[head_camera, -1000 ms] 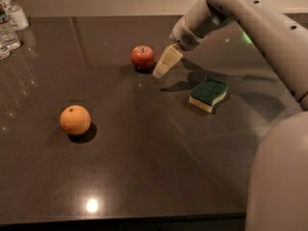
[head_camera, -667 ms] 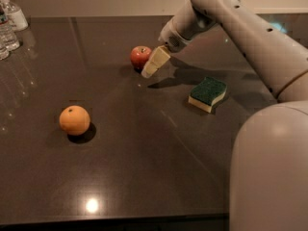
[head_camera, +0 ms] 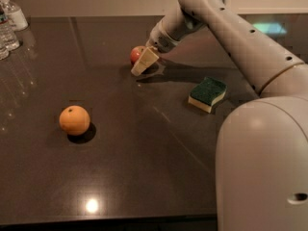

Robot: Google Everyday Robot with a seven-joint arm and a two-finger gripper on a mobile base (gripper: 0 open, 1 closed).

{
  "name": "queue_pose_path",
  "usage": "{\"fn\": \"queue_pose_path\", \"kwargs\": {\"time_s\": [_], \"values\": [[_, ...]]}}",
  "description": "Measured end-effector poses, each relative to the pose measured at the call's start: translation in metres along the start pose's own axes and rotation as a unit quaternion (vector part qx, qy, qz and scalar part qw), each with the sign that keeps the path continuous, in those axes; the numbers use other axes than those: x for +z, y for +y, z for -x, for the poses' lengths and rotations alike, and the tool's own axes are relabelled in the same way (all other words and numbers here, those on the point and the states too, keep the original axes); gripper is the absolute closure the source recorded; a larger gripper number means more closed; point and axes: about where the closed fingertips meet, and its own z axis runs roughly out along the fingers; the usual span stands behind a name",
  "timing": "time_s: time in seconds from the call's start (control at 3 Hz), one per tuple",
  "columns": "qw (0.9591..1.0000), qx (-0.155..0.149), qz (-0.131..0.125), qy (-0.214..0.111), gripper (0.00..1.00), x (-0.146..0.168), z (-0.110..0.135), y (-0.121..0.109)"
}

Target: Move apple near orange

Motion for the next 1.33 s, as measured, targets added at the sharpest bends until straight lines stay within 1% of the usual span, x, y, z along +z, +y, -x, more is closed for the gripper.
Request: {"fn": "queue_pose_path", "kwargs": {"time_s": [0.33,0.67,1.0,1.33], "values": [[1.0,-0.001,0.006,-0.004,0.42,-0.003,0.004,0.003],[0.9997,-0.006,0.02,-0.01,0.64,-0.011,0.006,0.012],[0.9978,-0.033,0.053,-0.025,0.88,-0.026,0.009,0.04],[0.9919,-0.07,0.101,-0.034,1.0,-0.042,0.008,0.088]]}}
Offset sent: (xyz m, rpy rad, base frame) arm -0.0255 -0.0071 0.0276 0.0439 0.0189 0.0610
